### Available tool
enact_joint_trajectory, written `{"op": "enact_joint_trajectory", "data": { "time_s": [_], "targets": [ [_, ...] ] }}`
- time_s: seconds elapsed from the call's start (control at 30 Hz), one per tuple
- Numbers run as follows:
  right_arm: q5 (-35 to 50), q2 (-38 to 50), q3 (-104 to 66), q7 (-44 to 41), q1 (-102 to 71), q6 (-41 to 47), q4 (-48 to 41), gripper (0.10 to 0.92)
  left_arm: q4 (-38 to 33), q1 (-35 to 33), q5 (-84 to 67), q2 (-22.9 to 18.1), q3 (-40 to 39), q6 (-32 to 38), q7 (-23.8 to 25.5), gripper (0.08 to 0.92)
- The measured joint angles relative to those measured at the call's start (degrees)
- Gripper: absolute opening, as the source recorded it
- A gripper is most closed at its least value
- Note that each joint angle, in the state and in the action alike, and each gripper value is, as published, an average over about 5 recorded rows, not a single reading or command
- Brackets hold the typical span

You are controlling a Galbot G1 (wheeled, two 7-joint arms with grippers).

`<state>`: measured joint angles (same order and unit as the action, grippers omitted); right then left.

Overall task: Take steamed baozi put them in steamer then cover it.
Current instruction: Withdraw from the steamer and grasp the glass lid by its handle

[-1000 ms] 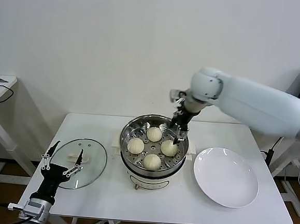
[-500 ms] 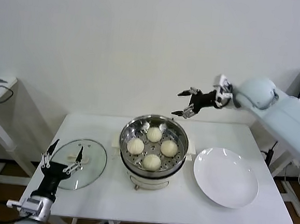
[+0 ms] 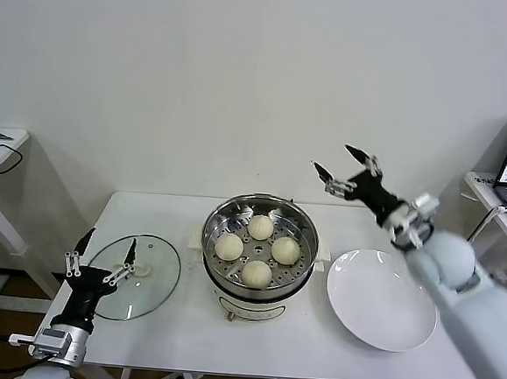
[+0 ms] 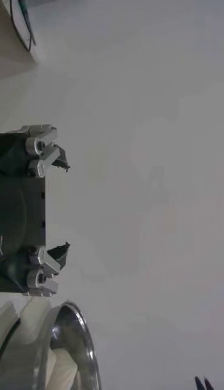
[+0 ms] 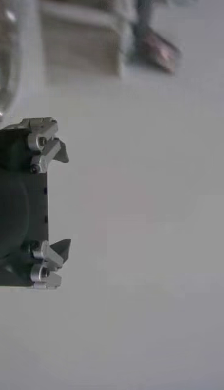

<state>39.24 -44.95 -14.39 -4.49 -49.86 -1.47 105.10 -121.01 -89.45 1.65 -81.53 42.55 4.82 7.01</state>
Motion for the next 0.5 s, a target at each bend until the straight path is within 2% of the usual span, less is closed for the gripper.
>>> {"op": "enact_joint_trajectory", "data": {
  "time_s": [0.3, 0.5],
  "targets": [
    [-6.44, -10.55, -10.25, 7.93, -22.22, -7.63, 6.87, 0.823, 1.08, 0.43, 1.78, 0.37, 0.19, 1.42, -1.09, 0.823],
    [-8.38, -15.51, -13.92, 10.31, -29.8, -10.32, 8.91, 0.823, 3.62, 0.0, 10.53, 1.1, 0.36, 4.51, -3.42, 0.823]
  ]
}}
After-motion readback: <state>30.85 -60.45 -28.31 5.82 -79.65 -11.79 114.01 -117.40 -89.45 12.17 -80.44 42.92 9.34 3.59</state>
